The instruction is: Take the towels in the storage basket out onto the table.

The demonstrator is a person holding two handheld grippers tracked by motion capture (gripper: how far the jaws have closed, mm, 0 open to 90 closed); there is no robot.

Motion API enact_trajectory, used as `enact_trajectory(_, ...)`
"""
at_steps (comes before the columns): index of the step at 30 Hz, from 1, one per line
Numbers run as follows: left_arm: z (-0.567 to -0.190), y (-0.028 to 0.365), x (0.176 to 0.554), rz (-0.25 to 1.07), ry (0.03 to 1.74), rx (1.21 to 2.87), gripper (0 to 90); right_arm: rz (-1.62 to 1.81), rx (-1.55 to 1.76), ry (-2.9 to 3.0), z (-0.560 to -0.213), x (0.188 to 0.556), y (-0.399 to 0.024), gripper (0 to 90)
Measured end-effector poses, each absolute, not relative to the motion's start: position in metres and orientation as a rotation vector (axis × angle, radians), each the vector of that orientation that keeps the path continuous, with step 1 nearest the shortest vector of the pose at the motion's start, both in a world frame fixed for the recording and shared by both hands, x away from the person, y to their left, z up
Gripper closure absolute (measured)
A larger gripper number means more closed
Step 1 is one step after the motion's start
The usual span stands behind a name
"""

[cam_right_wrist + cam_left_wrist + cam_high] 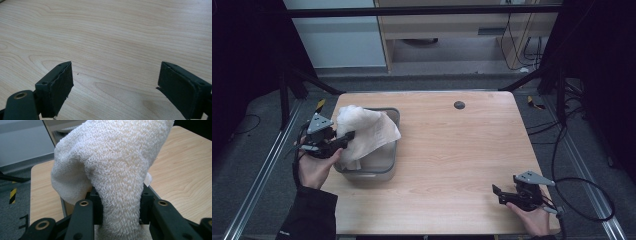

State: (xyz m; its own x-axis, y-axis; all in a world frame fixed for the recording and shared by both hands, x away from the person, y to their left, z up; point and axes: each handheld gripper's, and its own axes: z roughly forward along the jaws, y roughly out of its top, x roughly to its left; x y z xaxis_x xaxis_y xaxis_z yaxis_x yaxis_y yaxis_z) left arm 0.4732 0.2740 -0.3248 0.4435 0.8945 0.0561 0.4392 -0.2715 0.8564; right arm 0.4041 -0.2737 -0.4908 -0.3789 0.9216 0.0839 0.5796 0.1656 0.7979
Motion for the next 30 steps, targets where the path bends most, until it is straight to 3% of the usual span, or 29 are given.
enact_trajectory(30, -0.279, 0.242, 0.459, 0.655, 0.97, 1.925, 65.8, 1.091, 1.416, 2.022, -0.49, 0.404, -0.274, 12.7)
